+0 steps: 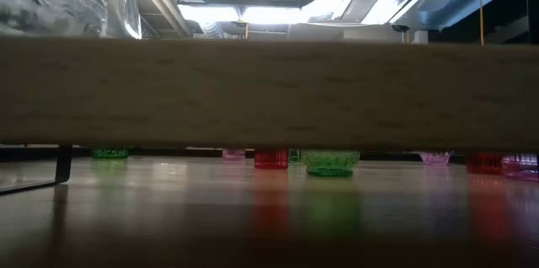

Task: Sort vases onto shelf
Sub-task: Put the left transparent vase aligned with the other transparent vases on the shelf

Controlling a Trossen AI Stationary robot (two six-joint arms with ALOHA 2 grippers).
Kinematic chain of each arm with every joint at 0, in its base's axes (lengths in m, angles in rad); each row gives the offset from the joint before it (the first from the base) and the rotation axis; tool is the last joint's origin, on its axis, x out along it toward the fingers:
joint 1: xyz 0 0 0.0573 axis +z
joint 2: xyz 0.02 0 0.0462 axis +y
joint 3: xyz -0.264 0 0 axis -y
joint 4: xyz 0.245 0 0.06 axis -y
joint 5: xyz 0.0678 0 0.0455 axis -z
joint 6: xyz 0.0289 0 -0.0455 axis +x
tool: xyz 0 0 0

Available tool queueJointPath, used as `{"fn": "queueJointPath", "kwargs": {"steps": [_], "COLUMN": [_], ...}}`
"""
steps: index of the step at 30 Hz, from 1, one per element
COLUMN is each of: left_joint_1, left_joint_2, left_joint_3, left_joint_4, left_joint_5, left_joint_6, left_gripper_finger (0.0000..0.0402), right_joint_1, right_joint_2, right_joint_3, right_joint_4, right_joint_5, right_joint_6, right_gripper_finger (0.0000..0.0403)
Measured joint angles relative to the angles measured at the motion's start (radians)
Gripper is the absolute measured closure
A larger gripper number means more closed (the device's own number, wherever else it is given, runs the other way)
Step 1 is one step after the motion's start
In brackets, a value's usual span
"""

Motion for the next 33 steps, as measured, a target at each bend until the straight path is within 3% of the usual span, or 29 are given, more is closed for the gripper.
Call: {"fn": "queueJointPath", "kwargs": {"steps": [7, 17, 23, 33], "left_joint_1": [0.000, -0.021, -0.050, -0.039], "left_joint_2": [-0.006, -0.109, -0.116, -0.115], "left_joint_3": [0.000, 0.000, 0.000, -0.035], "left_joint_4": [0.033, 0.016, 0.001, 0.056], "left_joint_5": [0.035, -0.103, -0.120, -0.169], "left_joint_6": [-0.051, -0.264, -0.405, -0.474], "left_gripper_finger": [0.0371, 0.0371, 0.0371, 0.0371], "right_joint_1": [0.000, 0.000, 0.000, 0.000], "right_joint_2": [0.000, 0.000, 0.000, 0.000], "right_joint_3": [0.000, 0.000, 0.000, 0.000], "right_joint_4": [0.000, -0.006, -0.013, -0.019], "right_joint_5": [0.000, -0.054, -0.071, -0.104], "right_joint_6": [0.000, 0.024, 0.026, 0.057], "right_gripper_finger": [0.0251, 0.0251, 0.0251, 0.0251]}}
